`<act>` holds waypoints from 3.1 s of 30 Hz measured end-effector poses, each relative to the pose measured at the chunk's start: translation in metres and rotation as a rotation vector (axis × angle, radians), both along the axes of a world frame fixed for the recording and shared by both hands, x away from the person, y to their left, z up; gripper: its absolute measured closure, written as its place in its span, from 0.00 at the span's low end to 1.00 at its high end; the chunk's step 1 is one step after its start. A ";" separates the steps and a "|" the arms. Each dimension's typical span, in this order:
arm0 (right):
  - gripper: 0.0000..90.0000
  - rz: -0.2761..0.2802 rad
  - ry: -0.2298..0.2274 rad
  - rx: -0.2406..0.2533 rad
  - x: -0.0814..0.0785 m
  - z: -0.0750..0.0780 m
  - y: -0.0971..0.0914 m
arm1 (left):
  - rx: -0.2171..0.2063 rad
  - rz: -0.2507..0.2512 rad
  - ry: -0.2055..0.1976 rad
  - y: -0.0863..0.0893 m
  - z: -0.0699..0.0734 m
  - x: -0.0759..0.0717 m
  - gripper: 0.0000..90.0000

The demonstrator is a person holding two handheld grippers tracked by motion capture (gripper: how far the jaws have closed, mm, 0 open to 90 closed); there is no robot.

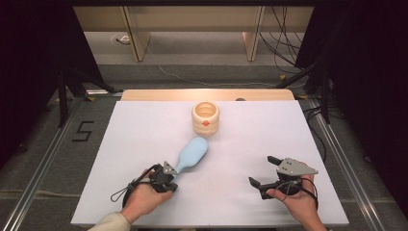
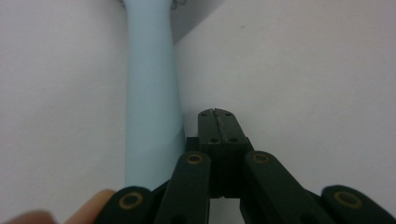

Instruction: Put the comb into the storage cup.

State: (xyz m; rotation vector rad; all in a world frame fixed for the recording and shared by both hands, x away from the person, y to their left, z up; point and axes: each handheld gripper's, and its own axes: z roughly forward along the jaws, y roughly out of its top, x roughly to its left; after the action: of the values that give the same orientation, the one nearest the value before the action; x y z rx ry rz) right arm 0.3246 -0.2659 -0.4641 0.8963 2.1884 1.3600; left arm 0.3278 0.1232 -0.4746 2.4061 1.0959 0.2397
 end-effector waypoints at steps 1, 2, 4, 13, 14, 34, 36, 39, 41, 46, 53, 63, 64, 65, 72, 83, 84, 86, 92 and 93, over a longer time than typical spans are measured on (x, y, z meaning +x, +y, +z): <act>0.00 0.000 0.000 0.000 0.000 0.000 0.000 | 0.003 0.005 0.005 0.003 0.000 0.001 1.00; 0.00 0.001 0.000 0.000 0.000 0.000 0.000 | 0.005 0.013 0.005 0.006 0.000 0.002 1.00; 0.00 0.001 0.000 0.000 0.000 0.000 0.000 | 0.015 0.029 0.007 0.011 0.000 0.005 1.00; 0.00 0.003 0.000 -0.001 0.000 0.000 0.000 | 0.021 0.072 -0.013 0.026 0.000 0.010 1.00; 0.00 0.003 -0.001 0.000 0.000 0.000 0.000 | 0.022 0.072 -0.015 0.026 0.000 0.011 1.00; 0.00 0.008 0.001 -0.002 0.000 0.000 0.000 | -0.061 -0.013 -0.032 0.035 0.019 0.006 0.70; 0.00 0.008 0.002 -0.003 0.000 -0.001 0.000 | -0.090 -0.043 -0.063 0.035 0.022 0.006 0.58; 0.00 0.006 0.002 -0.001 0.000 -0.001 0.001 | -0.081 -0.063 -0.076 0.035 0.026 0.008 0.39; 0.01 0.002 0.005 -0.001 0.001 -0.001 0.001 | -0.064 -0.065 -0.081 0.034 0.028 0.011 0.27; 0.01 0.006 0.011 -0.004 0.001 -0.002 0.001 | 0.047 -0.064 -0.065 0.032 0.035 0.022 0.16; 0.01 0.005 0.011 -0.003 0.001 -0.003 0.001 | 0.144 -0.117 -0.017 0.026 0.032 0.041 0.05; 0.01 0.000 0.013 -0.001 0.002 -0.003 0.000 | 0.164 -0.146 0.041 0.007 0.022 0.062 0.00; 0.01 0.000 0.013 -0.001 0.002 -0.003 0.000 | 0.161 -0.143 0.042 0.004 0.022 0.064 0.00; 0.01 0.000 0.011 -0.001 0.001 -0.002 0.000 | 0.161 -0.152 0.047 0.001 0.022 0.066 0.00; 0.01 0.003 0.012 0.003 0.001 -0.002 0.000 | 0.174 -0.165 0.070 -0.007 0.023 0.075 0.00; 0.01 0.001 0.011 0.004 0.002 -0.003 0.000 | 0.197 -0.214 0.082 -0.010 0.023 0.083 0.03; 0.01 0.001 0.010 0.004 0.002 -0.002 0.000 | 0.194 -0.215 0.090 -0.010 0.023 0.083 0.05; 0.01 0.001 0.010 0.004 0.002 -0.002 0.000 | 0.184 -0.209 0.100 -0.010 0.023 0.084 0.07; 0.01 0.001 0.010 0.003 0.002 -0.002 0.000 | 0.194 -0.227 0.101 -0.012 0.023 0.088 0.17; 0.01 0.001 0.010 0.003 0.002 -0.002 0.000 | 0.195 -0.229 0.103 -0.012 0.023 0.088 0.17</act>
State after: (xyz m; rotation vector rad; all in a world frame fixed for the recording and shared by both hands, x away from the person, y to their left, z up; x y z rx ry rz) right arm 0.3265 -0.2663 -0.4665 0.9053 2.1952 1.3621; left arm 0.4159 0.1108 -0.4516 2.7186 0.8631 0.1529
